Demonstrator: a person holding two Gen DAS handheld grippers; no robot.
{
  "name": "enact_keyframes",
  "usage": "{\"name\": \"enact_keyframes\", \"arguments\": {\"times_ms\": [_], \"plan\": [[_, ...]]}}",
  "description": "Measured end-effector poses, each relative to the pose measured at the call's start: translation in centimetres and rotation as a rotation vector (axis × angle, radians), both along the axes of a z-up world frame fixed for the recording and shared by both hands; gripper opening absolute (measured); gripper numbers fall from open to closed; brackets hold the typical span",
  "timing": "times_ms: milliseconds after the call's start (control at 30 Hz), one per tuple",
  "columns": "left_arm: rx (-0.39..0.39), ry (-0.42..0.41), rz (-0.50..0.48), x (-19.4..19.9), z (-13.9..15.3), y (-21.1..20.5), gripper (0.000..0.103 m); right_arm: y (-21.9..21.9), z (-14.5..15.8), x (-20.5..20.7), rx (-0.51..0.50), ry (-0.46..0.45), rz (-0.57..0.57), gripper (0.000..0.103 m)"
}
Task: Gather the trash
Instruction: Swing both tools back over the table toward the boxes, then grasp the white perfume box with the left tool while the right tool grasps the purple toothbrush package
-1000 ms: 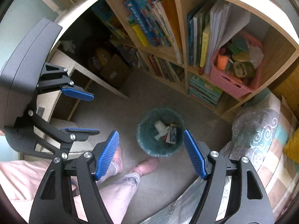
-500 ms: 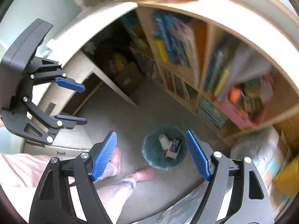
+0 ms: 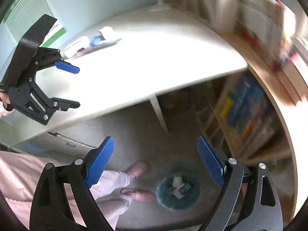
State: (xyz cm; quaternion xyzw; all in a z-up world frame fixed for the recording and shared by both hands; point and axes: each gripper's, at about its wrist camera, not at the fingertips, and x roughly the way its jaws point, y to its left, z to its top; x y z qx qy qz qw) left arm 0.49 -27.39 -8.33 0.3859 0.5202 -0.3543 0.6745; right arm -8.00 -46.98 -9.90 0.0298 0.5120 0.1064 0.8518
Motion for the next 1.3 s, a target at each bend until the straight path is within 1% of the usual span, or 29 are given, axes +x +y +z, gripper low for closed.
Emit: {"name": "enact_keyframes", "arguments": {"times_ms": [133,267,433,567,600,633,700,833,933,1167,1300], "plan": [[0.006,-0.041,0.096,4.2,1.0,4.7,0.082,3.1,1.1,5.2,-0.029,-0.025,0.114,0.088],[0.011,-0.067,0.189,8.1,1.6,9.1,0.083,5.8,1.7,9.3,-0.049,-0.04,0.197,0.088],[0.015,-0.093,0.259,11.6,2.1,13.6,0.084,10.0,2.1,13.9,-0.076,-0.047,0.309,0.088],[0.022,-0.105,0.302,14.0,2.2,16.3,0.084,12.7,2.0,16.6,-0.096,-0.047,0.392,0.088],[0.021,-0.106,0.308,14.4,2.3,16.7,0.084,13.2,1.9,17.2,-0.099,-0.042,0.412,0.088],[0.019,-0.108,0.317,14.9,2.3,17.2,0.087,14.1,1.7,18.0,-0.105,-0.037,0.439,0.088],[0.018,-0.114,0.321,15.8,2.4,18.0,0.091,15.4,1.3,19.1,-0.116,-0.032,0.468,0.088],[0.034,-0.13,0.325,17.6,2.5,19.4,0.093,17.6,0.5,21.7,-0.128,-0.012,0.518,0.088],[0.036,-0.122,0.328,19.2,2.2,20.2,0.095,18.7,0.0,23.0,-0.138,-0.003,0.537,0.088],[0.043,-0.091,0.301,22.8,0.6,21.2,0.095,20.7,-1.3,26.0,-0.165,0.03,0.577,0.088],[0.043,-0.079,0.286,24.3,-0.1,21.4,0.095,21.0,-1.8,26.9,-0.173,0.042,0.582,0.088]]}}
